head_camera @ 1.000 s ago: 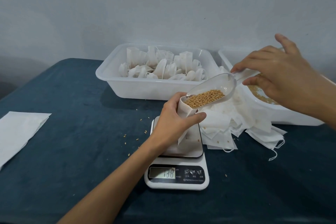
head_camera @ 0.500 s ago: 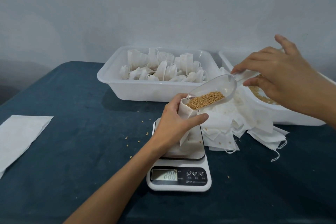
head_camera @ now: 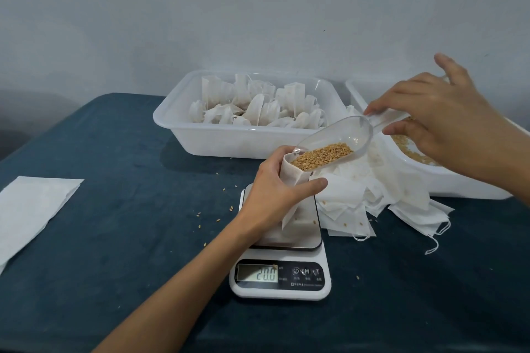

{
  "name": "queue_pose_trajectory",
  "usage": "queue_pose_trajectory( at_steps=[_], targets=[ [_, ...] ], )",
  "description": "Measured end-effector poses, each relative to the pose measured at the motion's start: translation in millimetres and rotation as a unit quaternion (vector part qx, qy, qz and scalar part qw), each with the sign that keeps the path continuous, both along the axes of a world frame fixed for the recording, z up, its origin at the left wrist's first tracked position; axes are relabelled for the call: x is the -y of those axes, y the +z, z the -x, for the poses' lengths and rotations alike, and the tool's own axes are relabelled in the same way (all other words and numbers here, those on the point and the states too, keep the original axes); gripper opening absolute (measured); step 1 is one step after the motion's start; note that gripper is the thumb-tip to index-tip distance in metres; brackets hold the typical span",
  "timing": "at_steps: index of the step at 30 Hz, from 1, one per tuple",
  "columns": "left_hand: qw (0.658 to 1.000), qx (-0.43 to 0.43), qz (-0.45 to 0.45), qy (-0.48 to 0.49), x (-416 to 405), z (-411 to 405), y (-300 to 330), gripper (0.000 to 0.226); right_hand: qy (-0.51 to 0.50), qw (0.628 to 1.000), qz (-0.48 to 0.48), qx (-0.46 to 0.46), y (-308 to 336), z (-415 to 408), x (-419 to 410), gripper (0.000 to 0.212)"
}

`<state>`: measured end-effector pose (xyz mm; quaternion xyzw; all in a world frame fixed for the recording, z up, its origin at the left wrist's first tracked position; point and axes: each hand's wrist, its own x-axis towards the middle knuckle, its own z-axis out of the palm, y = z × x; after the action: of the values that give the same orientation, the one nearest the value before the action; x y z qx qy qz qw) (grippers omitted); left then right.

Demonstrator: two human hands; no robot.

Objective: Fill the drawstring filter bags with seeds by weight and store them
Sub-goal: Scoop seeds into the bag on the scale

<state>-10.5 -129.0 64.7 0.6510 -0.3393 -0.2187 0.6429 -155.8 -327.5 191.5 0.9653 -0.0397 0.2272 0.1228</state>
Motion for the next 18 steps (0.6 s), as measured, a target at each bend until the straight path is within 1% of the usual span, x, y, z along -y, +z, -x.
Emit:
queue_pose_trajectory(
  at_steps=[8, 18],
  targets=[
    [1.000, -0.001, -0.005, 0.001, 0.4, -0.7, -1.5, 0.048, 0.003, 1.000, 0.001, 0.003, -1.1, -0.2, 0.9, 0.032],
    [1.000, 0.000, 0.006, 0.001, -0.1, 0.4, 0.8, 0.053, 0.004, 1.000, 0.014, 0.012, -2.3, -1.4, 2.2, 0.034]
  ],
)
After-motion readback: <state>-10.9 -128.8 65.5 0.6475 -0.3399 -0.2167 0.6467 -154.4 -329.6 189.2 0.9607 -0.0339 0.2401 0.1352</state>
